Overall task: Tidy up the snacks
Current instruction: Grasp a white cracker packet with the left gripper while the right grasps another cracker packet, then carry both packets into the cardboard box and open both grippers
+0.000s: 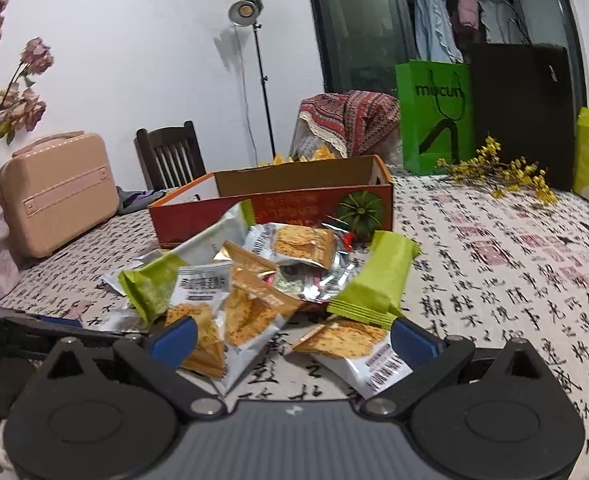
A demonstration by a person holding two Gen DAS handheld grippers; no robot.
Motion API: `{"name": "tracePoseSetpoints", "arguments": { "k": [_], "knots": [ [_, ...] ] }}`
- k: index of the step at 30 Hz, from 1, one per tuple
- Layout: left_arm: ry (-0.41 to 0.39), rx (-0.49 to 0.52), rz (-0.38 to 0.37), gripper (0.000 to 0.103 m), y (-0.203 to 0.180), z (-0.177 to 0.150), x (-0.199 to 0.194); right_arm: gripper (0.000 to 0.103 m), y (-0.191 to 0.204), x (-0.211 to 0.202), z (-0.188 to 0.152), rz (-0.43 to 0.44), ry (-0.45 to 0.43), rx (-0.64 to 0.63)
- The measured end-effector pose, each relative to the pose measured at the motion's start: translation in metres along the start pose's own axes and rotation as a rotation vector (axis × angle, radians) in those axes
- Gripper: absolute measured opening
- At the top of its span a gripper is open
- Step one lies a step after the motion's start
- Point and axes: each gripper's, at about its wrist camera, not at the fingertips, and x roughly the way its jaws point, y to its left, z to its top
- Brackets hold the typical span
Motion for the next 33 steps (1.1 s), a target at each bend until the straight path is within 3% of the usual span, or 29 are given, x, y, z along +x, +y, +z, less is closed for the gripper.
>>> {"name": "tracePoseSetpoints", "arguments": {
  "k": [2,5,12,23,30,33],
  "knots": [
    [-0.022,0.016,-0.014,0.050,-0.001,-0.001,-0.005,0.103,0.006,-0.001,0.001,0.023,-0.012,-0.014],
    [-0.038,0.017,-0.027,0.048,0.001,-0.003,-0.010,0.101,0.019,0.002,0.004,0.030,-0.029,-0.050],
    [-0.102,-0.019,-0.022,0.048,0.023,-0.001,-0.027,0.077,0.053,0.018,0.002,0.051,-0.029,-0.158],
    [-0.178,-0.061,-0.045,0.048,0.050,-0.002,-0.045,0.060,0.097,0.045,-0.008,-0.117,-0.032,-0.319],
    [-0.213,-0.067,-0.079,0.048,0.053,0.001,-0.049,0.046,0.095,0.033,-0.003,-0.086,-0.055,-0.295],
    [-0.237,-0.068,-0.087,0.048,0.052,0.007,-0.053,0.045,0.088,0.025,0.005,-0.076,-0.089,-0.265]
  ]
}}
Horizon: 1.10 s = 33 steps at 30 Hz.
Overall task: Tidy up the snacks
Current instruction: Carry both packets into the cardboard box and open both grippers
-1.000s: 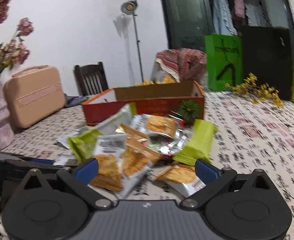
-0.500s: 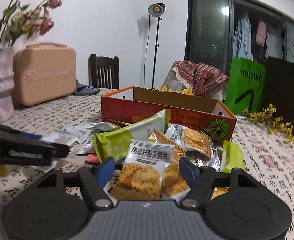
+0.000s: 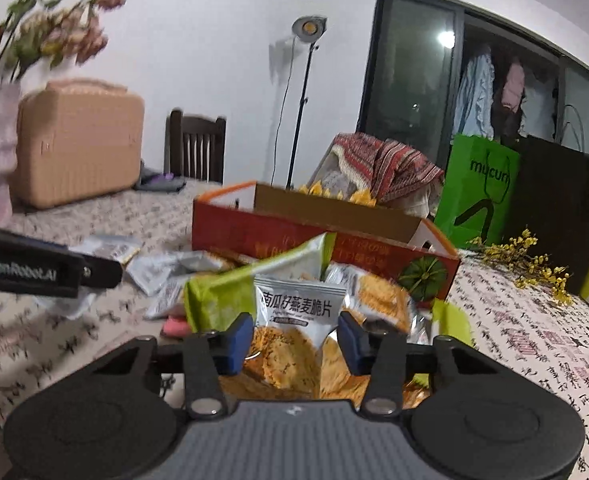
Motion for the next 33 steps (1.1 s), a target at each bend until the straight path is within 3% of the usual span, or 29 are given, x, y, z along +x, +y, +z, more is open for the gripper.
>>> {"name": "tracePoseSetpoints", "arguments": {
  "k": [8,16,27,33],
  "knots": [
    [-0.055,-0.008,-0.021,0.048,-0.006,0.036,0.004,0.045,-0.039,-0.009,0.028,0.036,-0.062,0.105],
    [-0.095,-0.003,-0.028,0.048,-0.020,0.088,0.031,0.045,-0.093,0.018,0.072,0.065,-0.096,0.175],
    [-0.062,0.004,-0.054,0.048,-0.049,0.153,0.113,0.045,-0.152,0.123,0.142,0.083,-0.023,0.367],
    [-0.009,-0.029,-0.015,0.048,-0.047,0.168,0.173,0.045,-0.158,0.181,0.137,0.075,0.026,0.430]
  ]
}}
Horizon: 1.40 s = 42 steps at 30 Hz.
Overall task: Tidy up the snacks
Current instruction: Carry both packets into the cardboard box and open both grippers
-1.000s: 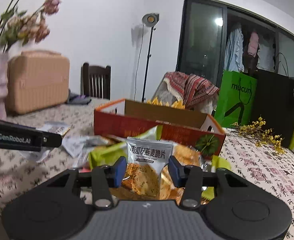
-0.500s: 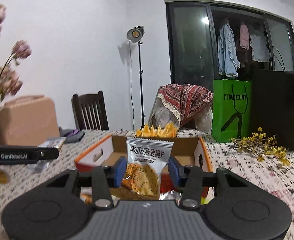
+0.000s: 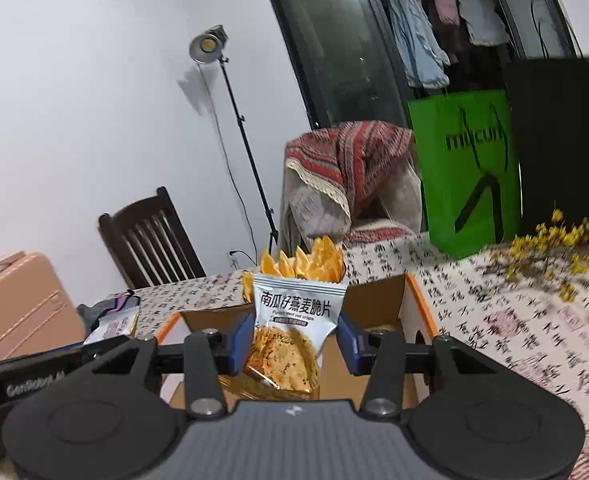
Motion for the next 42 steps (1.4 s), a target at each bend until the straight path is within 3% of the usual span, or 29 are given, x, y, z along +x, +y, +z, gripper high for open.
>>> {"name": "tracePoseSetpoints", "arguments": {
  "k": [6,12,15,16,17,18,19,22,33,42],
  "knots": [
    [0.040,-0.018,0.049,0.048,0.015,-0.012,0.041,0.045,-0.013,0.027,-0.017,-0.020,0.017,-0.013],
    [0.030,0.024,0.046,0.048,0.011,-0.021,0.046,0.046,-0.015,0.041,-0.029,-0.029,0.067,-0.035],
    [0.017,0.035,0.063,0.053,0.010,-0.023,0.045,0.053,-0.014,0.042,-0.031,-0.057,0.073,-0.049],
    [0.012,0.036,0.056,0.069,0.010,-0.023,0.043,0.060,-0.013,0.040,-0.031,-0.055,0.071,-0.056],
    [0.006,0.034,0.045,0.096,0.009,-0.024,0.041,0.077,-0.013,0.038,-0.031,-0.046,0.071,-0.056],
    [-0.006,0.028,0.036,0.103,0.009,-0.024,0.037,0.086,-0.013,0.036,-0.031,-0.037,0.064,-0.052],
    [-0.024,0.030,0.030,0.103,0.009,-0.024,0.033,0.096,-0.013,0.033,-0.030,-0.033,0.049,-0.052],
    [-0.046,0.040,0.013,0.103,0.007,-0.023,0.024,0.101,-0.014,0.024,-0.027,-0.027,0.014,-0.045],
    [-0.078,0.053,0.038,0.103,-0.001,-0.015,0.004,0.103,-0.018,-0.005,-0.013,-0.007,-0.046,-0.030],
    [-0.095,0.057,0.034,0.103,0.000,-0.015,-0.043,0.103,-0.004,-0.070,-0.004,0.006,-0.124,-0.100]
  ]
}}
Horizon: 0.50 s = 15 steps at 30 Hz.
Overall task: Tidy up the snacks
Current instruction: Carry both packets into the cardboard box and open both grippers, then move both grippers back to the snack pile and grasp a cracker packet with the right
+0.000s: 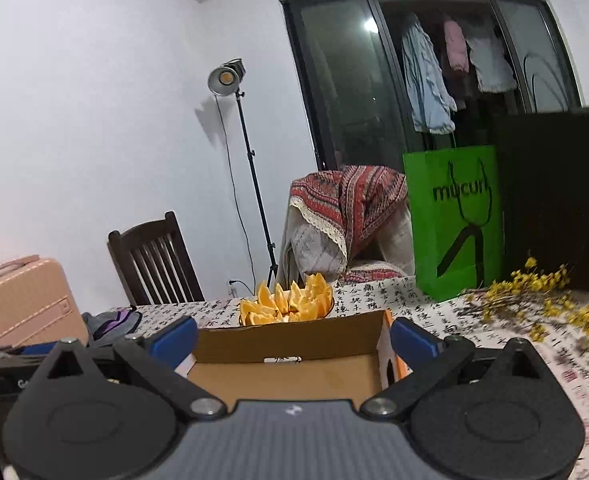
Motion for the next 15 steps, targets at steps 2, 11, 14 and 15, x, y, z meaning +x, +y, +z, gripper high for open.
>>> {"name": "tracePoseSetpoints", "arguments": {
  "k": [2,11,14,15],
  "knots": [
    [0.006,0.003,0.007,0.103,0.001,-0.003,-0.011,0.103,0.000,-0.014,-0.002,-0.011,0.005,-0.017],
    [0.020,0.030,-0.011,0.103,0.007,-0.032,-0.067,0.103,-0.008,-0.080,-0.034,-0.023,0.040,-0.061],
    [0.040,0.032,-0.008,0.103,0.010,-0.045,-0.080,0.103,-0.009,-0.095,-0.051,-0.033,0.080,-0.078],
    [0.047,0.034,-0.009,0.103,0.011,-0.049,-0.084,0.103,-0.010,-0.099,-0.058,-0.036,0.098,-0.084]
  ]
}}
